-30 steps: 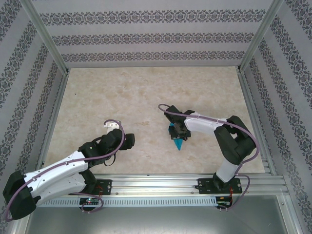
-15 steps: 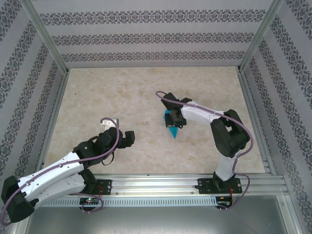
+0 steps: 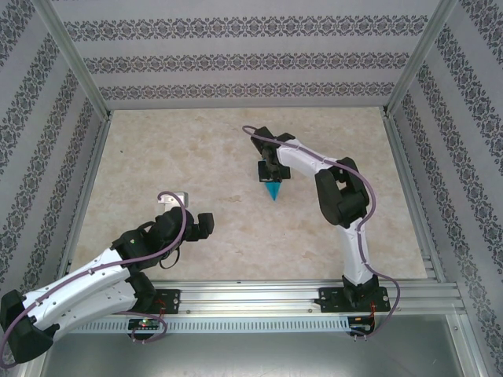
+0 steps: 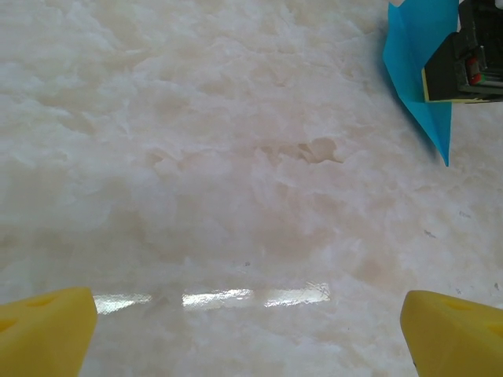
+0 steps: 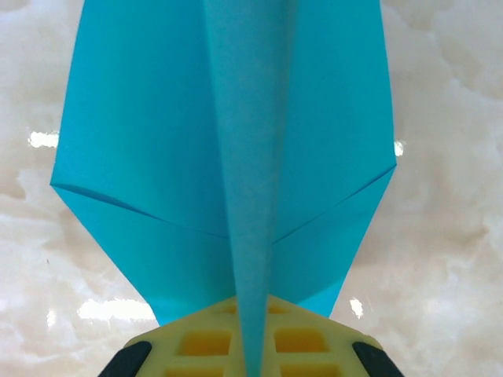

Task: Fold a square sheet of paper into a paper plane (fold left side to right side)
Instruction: Place the paper plane at the center of the table.

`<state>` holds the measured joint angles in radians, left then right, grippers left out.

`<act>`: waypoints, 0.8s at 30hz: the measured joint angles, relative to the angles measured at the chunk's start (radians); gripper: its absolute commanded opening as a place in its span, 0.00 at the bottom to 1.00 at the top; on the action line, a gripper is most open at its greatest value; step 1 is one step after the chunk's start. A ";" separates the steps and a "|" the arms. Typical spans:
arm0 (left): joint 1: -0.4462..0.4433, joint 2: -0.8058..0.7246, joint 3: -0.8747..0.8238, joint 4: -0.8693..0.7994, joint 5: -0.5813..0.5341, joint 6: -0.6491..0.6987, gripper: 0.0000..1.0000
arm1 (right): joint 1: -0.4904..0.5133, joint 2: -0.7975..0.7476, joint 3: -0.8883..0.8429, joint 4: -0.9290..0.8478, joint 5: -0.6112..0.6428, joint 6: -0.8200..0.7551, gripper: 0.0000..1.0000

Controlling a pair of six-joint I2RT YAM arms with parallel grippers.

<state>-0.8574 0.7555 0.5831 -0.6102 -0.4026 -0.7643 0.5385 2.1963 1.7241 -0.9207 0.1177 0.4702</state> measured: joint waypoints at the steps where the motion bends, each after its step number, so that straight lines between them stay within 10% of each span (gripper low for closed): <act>1: 0.000 -0.001 0.000 -0.002 0.000 0.000 1.00 | 0.000 0.008 0.010 -0.008 0.001 -0.002 0.10; 24: 0.000 -0.010 0.001 -0.013 0.000 0.000 1.00 | -0.011 0.043 0.028 -0.053 -0.003 -0.014 0.24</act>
<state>-0.8574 0.7460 0.5838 -0.6231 -0.4026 -0.7639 0.5278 2.2395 1.7523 -0.9737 0.1146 0.4557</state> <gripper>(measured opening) 0.998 0.228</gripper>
